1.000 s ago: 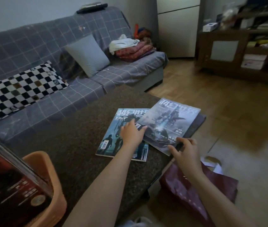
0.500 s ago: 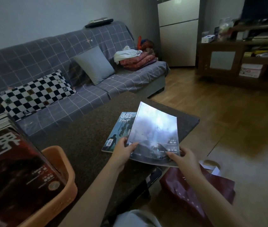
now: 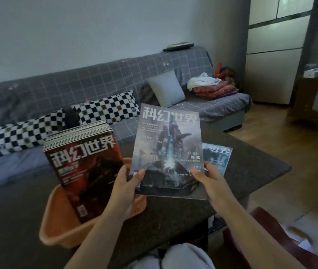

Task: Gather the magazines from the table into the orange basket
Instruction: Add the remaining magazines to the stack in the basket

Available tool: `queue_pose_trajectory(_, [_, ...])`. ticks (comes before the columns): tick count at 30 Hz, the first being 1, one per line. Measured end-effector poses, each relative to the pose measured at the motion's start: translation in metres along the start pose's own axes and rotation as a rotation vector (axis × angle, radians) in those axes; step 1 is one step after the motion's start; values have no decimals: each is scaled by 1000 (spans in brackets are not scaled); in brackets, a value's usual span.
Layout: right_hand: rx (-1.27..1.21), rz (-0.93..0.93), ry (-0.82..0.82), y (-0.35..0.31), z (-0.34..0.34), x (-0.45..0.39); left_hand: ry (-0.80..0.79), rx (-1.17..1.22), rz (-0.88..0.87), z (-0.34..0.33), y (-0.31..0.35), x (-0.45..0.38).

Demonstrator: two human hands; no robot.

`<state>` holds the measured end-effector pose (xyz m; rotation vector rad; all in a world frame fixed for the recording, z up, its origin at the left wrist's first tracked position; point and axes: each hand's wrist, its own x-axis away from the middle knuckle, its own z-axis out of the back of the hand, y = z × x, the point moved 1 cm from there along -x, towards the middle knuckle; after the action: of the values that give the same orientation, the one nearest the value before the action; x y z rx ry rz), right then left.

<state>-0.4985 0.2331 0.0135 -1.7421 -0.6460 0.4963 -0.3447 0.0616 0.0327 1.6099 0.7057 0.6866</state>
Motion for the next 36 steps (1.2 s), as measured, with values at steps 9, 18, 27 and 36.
queue_pose_trajectory(9, [58,50,-211,-3,-100,-10,116,-3,-94,101,23,25])
queue_pose_trajectory(18, [223,59,-330,25,-166,-39,373,-375,-237,162,20,28])
queue_pose_trajectory(27, [781,310,-199,58,-192,-46,571,-735,-110,190,-6,17])
queue_pose_trajectory(36, [880,343,-164,66,-194,-59,670,-837,-171,183,0,10])
